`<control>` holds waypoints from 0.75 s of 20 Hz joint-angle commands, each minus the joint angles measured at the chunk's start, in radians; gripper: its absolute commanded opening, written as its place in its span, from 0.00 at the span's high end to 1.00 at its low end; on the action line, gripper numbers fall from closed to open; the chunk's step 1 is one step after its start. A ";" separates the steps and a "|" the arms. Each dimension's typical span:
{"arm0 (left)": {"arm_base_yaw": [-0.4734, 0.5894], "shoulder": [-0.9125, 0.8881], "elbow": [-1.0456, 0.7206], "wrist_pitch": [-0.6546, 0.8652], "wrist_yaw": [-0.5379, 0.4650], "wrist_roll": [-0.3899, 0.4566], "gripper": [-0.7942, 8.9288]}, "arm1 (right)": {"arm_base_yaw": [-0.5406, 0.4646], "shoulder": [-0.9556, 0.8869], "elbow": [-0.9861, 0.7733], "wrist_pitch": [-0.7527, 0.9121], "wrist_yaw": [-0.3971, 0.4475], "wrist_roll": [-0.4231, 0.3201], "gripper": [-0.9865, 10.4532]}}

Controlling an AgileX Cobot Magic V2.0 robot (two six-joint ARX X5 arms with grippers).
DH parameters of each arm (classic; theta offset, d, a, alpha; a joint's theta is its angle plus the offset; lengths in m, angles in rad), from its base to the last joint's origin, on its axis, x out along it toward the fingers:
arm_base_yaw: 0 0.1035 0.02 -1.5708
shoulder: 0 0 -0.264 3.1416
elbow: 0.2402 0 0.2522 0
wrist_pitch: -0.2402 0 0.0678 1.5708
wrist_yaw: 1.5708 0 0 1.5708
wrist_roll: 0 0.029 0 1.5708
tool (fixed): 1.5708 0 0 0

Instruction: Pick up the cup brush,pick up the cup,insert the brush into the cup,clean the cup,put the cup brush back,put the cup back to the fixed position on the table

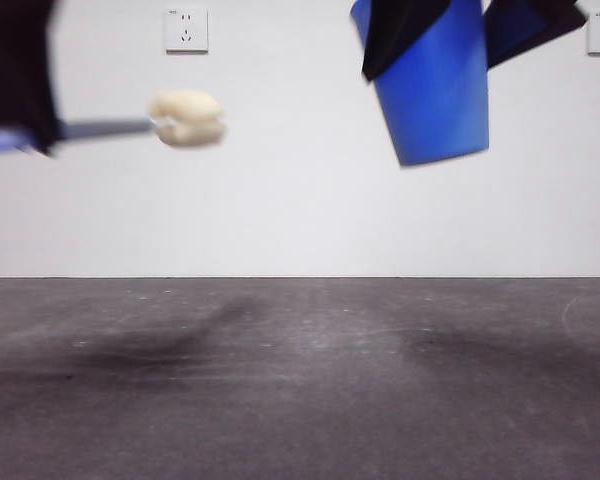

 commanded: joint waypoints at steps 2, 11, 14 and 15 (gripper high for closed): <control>0.068 0.170 -0.007 0.191 0.112 -0.028 0.93 | 0.000 -0.082 0.003 -0.006 0.000 0.040 0.93; 0.127 0.496 -0.006 0.405 0.138 -0.090 0.93 | -0.001 -0.240 0.003 -0.062 0.014 0.046 0.93; 0.127 0.573 -0.007 0.435 0.138 -0.106 0.93 | -0.001 -0.242 0.003 -0.081 0.014 0.047 0.93; 0.127 0.587 -0.006 0.441 0.137 -0.108 0.93 | -0.001 -0.242 0.003 -0.082 0.014 0.047 0.93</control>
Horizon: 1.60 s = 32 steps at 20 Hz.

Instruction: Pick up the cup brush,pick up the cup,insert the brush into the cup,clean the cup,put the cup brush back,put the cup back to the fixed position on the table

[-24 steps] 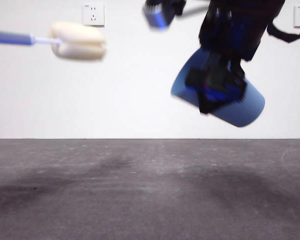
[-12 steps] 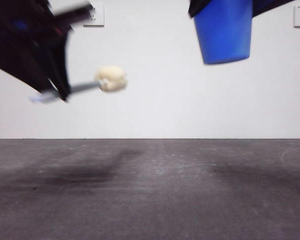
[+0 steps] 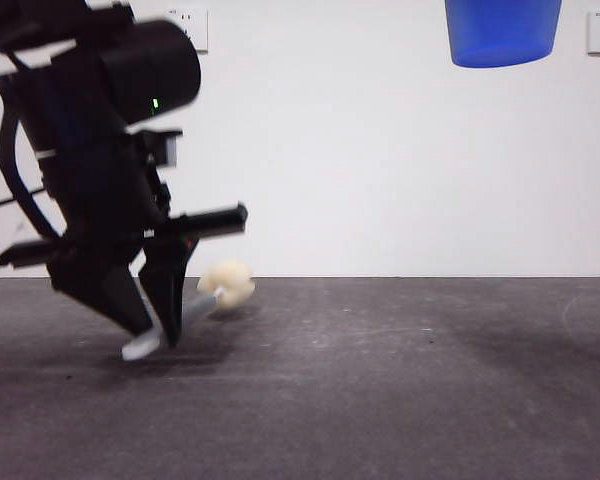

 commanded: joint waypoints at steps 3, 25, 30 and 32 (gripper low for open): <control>0.002 0.065 -0.006 0.042 -0.001 -0.027 0.93 | -0.001 -0.002 0.003 0.007 0.004 0.032 0.93; -0.014 -0.290 -0.006 -0.064 0.138 0.089 0.53 | -0.431 0.587 -0.169 0.667 -0.391 -0.014 0.93; -0.021 -0.528 -0.006 -0.132 0.137 0.116 0.53 | -0.468 0.773 -0.169 0.848 -0.449 -0.054 0.93; -0.021 -0.596 -0.006 -0.158 0.137 0.115 0.53 | -0.471 0.821 -0.169 0.888 -0.448 -0.072 0.93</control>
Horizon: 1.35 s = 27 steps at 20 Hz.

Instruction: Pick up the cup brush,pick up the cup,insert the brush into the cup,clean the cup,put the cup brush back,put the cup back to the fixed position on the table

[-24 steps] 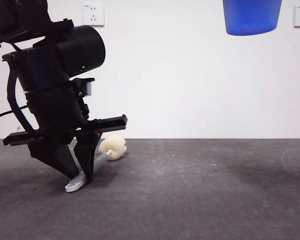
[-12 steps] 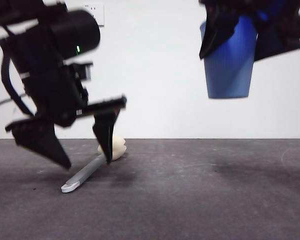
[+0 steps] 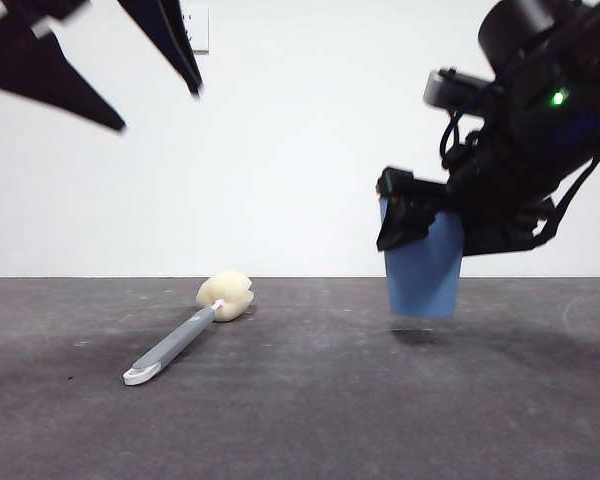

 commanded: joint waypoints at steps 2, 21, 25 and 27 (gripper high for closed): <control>-0.003 -0.073 -0.006 -0.046 -0.002 0.016 0.53 | -0.001 0.057 -0.013 0.049 -0.001 -0.058 0.93; -0.003 -0.092 -0.006 -0.101 -0.005 0.025 0.53 | -0.001 0.079 -0.013 -0.087 -0.001 -0.071 0.37; -0.003 -0.092 -0.006 -0.103 -0.005 0.032 0.53 | 0.000 0.063 -0.013 -0.091 0.001 -0.071 0.36; -0.003 -0.092 -0.006 -0.109 -0.006 0.034 0.53 | 0.000 0.036 -0.013 -0.104 0.003 -0.071 0.36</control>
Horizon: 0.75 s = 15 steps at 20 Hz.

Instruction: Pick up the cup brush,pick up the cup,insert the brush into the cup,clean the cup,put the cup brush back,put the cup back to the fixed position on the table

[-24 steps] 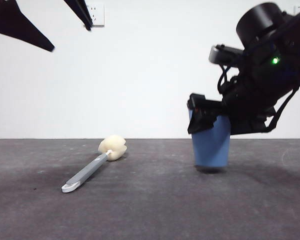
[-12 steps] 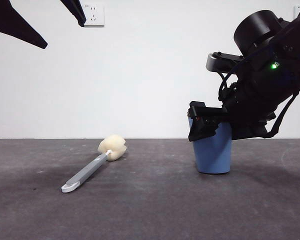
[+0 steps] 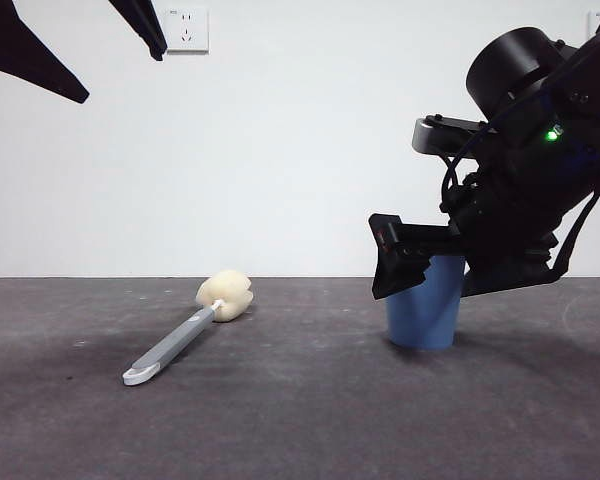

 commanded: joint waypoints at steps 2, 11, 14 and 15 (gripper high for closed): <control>-0.002 0.001 -0.006 -0.011 -0.008 0.016 0.53 | 0.000 -0.057 -0.014 -0.038 0.004 -0.003 0.36; -0.002 0.001 -0.006 -0.012 -0.007 0.044 0.53 | 0.003 -0.453 -0.014 -0.439 -0.001 0.043 0.36; -0.002 0.001 -0.006 -0.059 0.000 0.096 0.53 | 0.025 -0.642 -0.013 -0.702 -0.051 0.115 0.37; -0.002 0.000 -0.006 -0.093 0.000 0.117 0.53 | 0.032 -0.700 -0.011 -0.782 -0.087 0.132 0.37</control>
